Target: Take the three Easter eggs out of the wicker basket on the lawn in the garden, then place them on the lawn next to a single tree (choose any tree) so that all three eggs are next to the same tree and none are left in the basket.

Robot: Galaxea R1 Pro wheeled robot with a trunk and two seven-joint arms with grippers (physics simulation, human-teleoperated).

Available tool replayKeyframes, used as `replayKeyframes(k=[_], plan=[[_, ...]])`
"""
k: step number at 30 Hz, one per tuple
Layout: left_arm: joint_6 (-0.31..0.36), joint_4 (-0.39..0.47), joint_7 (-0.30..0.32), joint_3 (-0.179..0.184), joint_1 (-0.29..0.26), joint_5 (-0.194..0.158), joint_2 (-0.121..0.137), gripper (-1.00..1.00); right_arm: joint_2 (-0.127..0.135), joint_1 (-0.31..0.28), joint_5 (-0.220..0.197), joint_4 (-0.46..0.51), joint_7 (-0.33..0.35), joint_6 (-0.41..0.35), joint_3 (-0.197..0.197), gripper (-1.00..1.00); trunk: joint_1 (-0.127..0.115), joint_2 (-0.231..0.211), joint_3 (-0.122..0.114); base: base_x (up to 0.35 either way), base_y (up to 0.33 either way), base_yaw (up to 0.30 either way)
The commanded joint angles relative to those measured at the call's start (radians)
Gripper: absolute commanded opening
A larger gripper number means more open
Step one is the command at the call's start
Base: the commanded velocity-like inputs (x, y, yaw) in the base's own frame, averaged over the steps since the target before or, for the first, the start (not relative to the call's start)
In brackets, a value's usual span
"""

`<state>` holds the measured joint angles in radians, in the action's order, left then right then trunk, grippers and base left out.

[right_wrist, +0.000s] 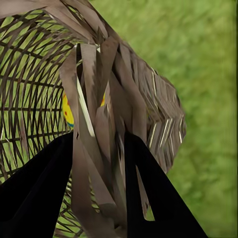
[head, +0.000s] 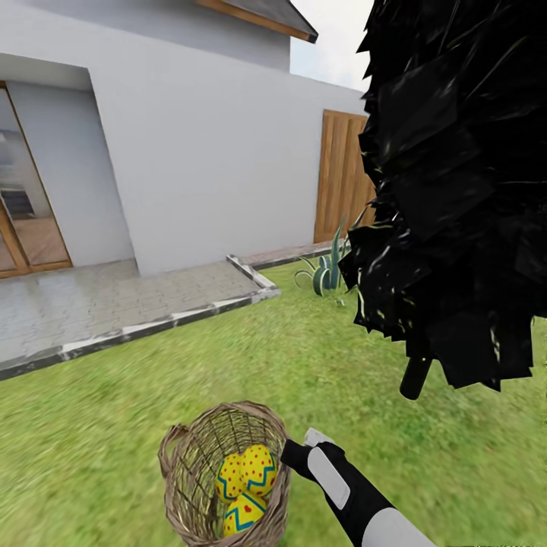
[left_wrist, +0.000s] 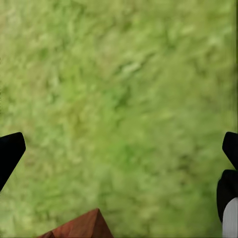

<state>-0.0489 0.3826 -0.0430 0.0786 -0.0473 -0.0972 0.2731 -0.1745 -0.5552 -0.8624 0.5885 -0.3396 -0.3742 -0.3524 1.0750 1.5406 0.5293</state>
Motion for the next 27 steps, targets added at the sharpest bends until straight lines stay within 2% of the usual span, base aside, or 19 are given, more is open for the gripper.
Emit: replayKeyframes(k=[1,11,27], plan=[[-0.003,0.000,-0.005,0.009,0.000,-0.010,0.001,1.00,0.000,-0.001,-0.009,0.002,-0.008,0.000,-0.002,-1.00,-0.004,-0.007,-0.002,0.000,0.000,-0.094],[-0.004,-0.001,-0.005,0.008,-0.001,-0.010,0.001,1.00,0.000,0.000,-0.009,0.002,-0.007,0.000,-0.005,-1.00,-0.042,-0.077,-0.034,0.000,0.000,-0.056],[-0.004,-0.001,-0.005,0.009,-0.001,-0.010,0.001,1.00,0.000,0.000,-0.009,0.001,-0.004,0.000,-0.005,-1.00,-0.104,-0.189,-0.096,0.000,0.000,-0.220]])
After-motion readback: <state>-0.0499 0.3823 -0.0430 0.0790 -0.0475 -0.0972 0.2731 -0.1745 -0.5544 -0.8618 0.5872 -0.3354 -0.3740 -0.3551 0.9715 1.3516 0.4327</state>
